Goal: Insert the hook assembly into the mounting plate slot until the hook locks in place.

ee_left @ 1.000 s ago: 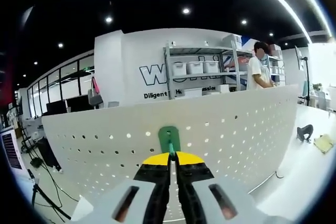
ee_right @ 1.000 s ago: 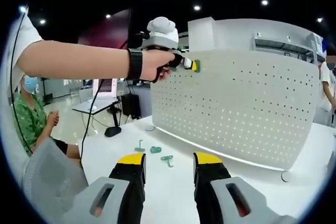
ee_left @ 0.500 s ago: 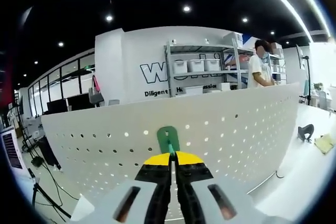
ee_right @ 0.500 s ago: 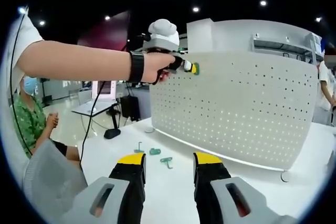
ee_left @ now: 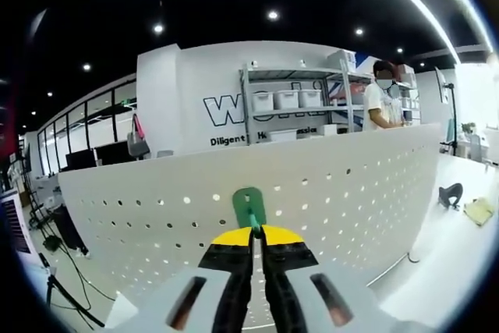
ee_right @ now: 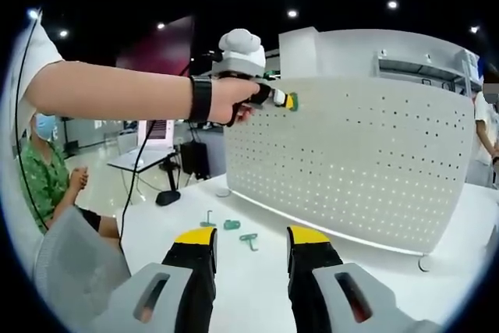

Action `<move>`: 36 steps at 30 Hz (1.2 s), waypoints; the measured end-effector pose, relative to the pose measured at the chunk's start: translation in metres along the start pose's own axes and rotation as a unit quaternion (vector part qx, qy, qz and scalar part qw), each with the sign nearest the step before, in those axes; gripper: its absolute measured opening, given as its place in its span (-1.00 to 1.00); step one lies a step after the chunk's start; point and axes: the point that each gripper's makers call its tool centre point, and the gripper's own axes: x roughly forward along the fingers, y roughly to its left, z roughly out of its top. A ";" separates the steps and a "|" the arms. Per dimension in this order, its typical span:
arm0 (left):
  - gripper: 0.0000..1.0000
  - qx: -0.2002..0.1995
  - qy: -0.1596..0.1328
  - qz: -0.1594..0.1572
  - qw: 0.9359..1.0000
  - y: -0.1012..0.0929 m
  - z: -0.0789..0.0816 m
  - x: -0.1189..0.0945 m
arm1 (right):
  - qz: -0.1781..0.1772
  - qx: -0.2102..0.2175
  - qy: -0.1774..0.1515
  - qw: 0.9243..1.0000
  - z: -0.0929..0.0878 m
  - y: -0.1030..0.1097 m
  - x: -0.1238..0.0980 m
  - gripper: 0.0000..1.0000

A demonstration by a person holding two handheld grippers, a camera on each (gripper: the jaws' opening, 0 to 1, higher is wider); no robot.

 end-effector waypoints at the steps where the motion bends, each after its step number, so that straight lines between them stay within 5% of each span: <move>1: -0.92 0.000 -0.001 -0.001 1.000 0.000 0.000 0.000 | 0.000 -0.001 0.001 1.000 0.000 0.000 0.000 -0.29; 9: -0.86 0.005 -0.010 -0.013 1.000 -0.003 0.000 -0.004 | 0.002 -0.003 0.004 1.000 -0.002 0.002 0.001 -0.29; 36: -0.79 -0.007 -0.006 -0.059 0.998 -0.010 -0.034 -0.046 | 0.015 -0.010 0.009 1.000 -0.001 0.010 0.006 -0.28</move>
